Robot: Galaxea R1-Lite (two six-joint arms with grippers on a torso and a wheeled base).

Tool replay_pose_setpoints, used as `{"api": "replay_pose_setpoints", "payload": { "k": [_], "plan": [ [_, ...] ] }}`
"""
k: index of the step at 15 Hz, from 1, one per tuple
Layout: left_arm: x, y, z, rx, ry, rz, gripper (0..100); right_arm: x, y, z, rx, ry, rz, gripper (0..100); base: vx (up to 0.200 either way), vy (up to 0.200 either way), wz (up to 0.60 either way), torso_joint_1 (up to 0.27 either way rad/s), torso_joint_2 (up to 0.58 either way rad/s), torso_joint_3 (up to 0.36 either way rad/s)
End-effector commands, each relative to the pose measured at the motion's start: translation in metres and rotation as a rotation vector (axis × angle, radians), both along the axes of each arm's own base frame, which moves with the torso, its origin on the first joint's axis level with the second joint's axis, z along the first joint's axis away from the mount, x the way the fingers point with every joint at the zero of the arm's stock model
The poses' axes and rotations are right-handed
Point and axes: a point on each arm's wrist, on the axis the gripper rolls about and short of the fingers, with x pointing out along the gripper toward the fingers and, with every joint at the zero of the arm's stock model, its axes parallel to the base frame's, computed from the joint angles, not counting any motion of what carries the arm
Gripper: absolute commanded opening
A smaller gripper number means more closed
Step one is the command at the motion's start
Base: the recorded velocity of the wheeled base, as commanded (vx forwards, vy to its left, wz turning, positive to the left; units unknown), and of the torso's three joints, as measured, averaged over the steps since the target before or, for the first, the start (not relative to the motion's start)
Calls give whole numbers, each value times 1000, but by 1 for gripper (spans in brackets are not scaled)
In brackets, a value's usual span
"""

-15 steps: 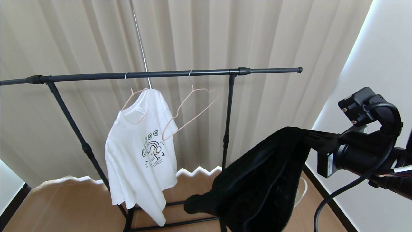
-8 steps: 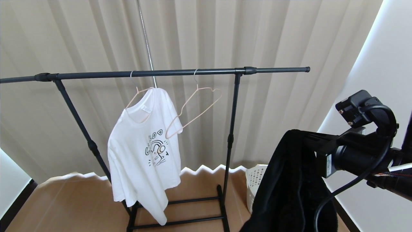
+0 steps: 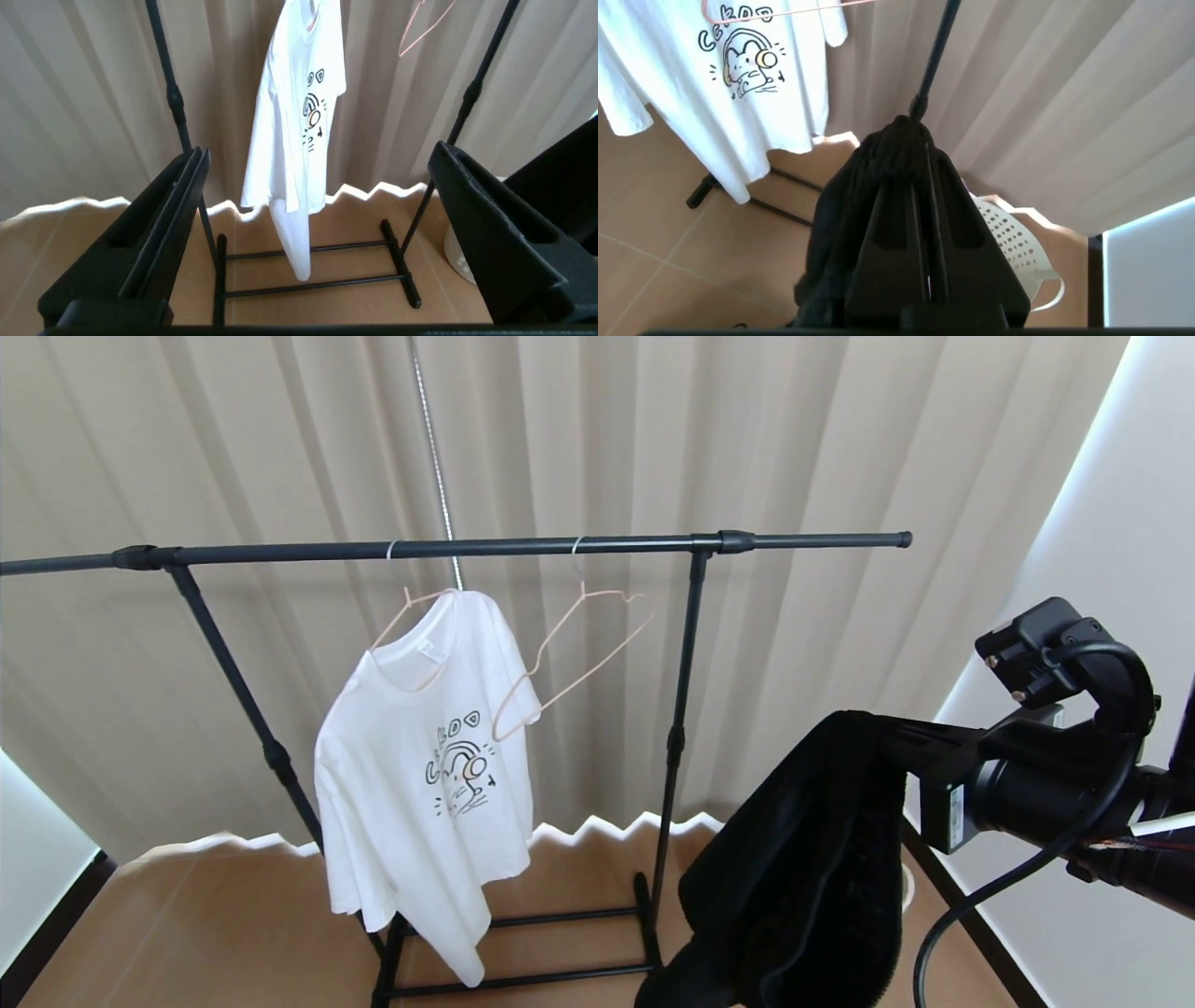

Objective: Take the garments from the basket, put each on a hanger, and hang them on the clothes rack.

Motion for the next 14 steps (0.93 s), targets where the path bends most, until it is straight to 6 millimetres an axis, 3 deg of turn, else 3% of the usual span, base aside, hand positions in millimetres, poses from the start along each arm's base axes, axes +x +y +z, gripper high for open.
{"api": "replay_pose_setpoints", "payload": {
  "k": [1, 11, 14],
  "plan": [
    [0, 0, 0, 0, 1, 2, 100, 0, 0, 0, 0, -2, 1, 0, 0, 0, 0, 0, 0, 0],
    [0, 0, 0, 1, 1, 0, 100, 0, 0, -3, -7, 9, 0, 0, 0, 0, 0, 0, 0, 0],
    [8, 1, 0, 4, 136, 55, 100, 6, 5, -4, -11, 19, 5, 0, 0, 0, 0, 0, 0, 0]
  ]
}}
